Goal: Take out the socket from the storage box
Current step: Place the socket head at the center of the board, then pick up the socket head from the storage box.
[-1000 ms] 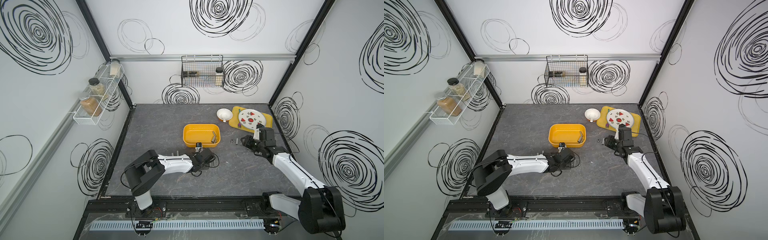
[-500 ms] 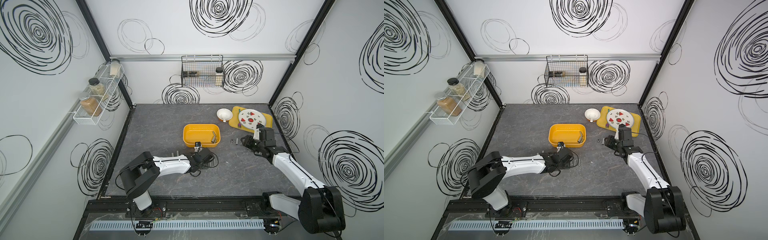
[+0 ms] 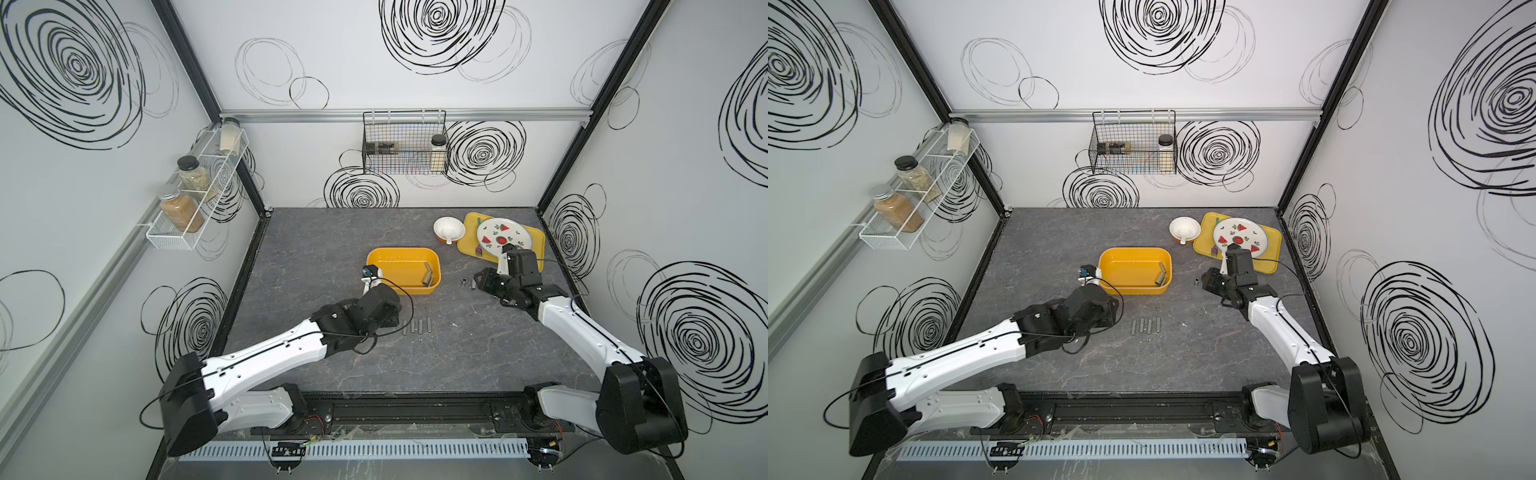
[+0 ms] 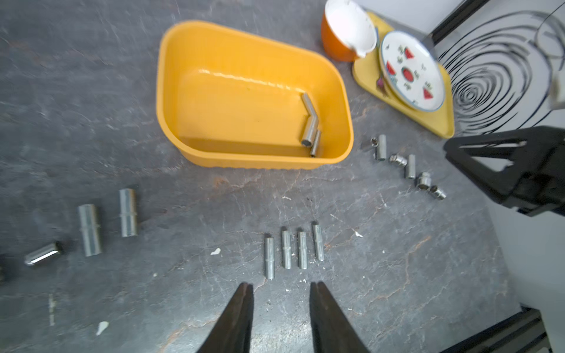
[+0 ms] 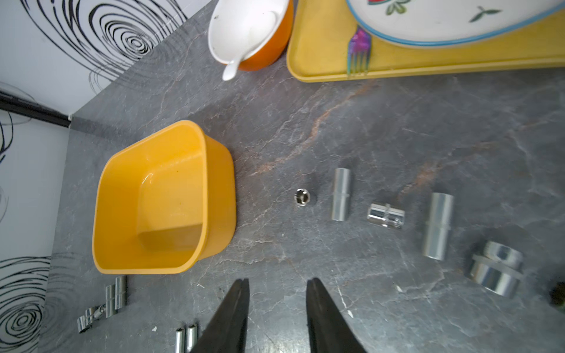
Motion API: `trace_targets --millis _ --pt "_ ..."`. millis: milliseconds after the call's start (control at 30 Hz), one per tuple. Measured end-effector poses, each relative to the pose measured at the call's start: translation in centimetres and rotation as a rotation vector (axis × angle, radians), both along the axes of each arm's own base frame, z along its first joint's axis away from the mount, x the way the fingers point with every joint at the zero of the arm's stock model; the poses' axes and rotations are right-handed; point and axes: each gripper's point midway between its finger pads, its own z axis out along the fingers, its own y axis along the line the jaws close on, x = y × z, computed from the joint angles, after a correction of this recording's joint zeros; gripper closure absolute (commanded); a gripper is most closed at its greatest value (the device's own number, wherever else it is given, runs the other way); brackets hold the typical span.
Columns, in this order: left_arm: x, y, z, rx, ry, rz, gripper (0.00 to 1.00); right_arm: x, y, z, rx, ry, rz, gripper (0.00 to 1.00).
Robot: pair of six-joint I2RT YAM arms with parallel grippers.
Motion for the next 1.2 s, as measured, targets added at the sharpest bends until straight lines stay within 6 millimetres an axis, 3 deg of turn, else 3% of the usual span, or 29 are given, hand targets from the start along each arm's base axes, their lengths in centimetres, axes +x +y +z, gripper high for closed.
trace_targets --millis 100,233,333,500,667,867,1200 --pt "-0.1 2.6 1.7 0.0 -0.033 0.037 0.6 1.6 3.3 1.5 -0.03 -0.014 0.066 0.64" --pt "-0.4 4.9 2.0 0.074 -0.024 0.053 0.6 4.1 8.3 2.5 -0.079 -0.021 0.153 0.67" --pt "-0.7 5.7 2.6 0.124 -0.032 0.043 0.6 5.8 11.7 1.6 -0.129 0.006 0.216 0.67" --pt "-1.0 7.4 3.7 0.163 -0.077 0.049 0.56 8.8 15.2 -1.7 -0.228 0.08 0.29 0.66" --pt "-1.1 9.0 3.6 0.182 -0.095 0.071 0.54 11.2 15.4 -4.8 -0.329 0.138 0.284 0.64" --pt "-1.4 9.3 2.9 0.202 -0.09 0.059 0.54 13.0 14.9 -6.3 -0.421 0.164 0.259 0.64" --pt "-1.2 9.6 3.0 0.199 -0.094 0.065 0.52 12.5 13.4 -8.9 -0.513 0.241 0.235 0.64"
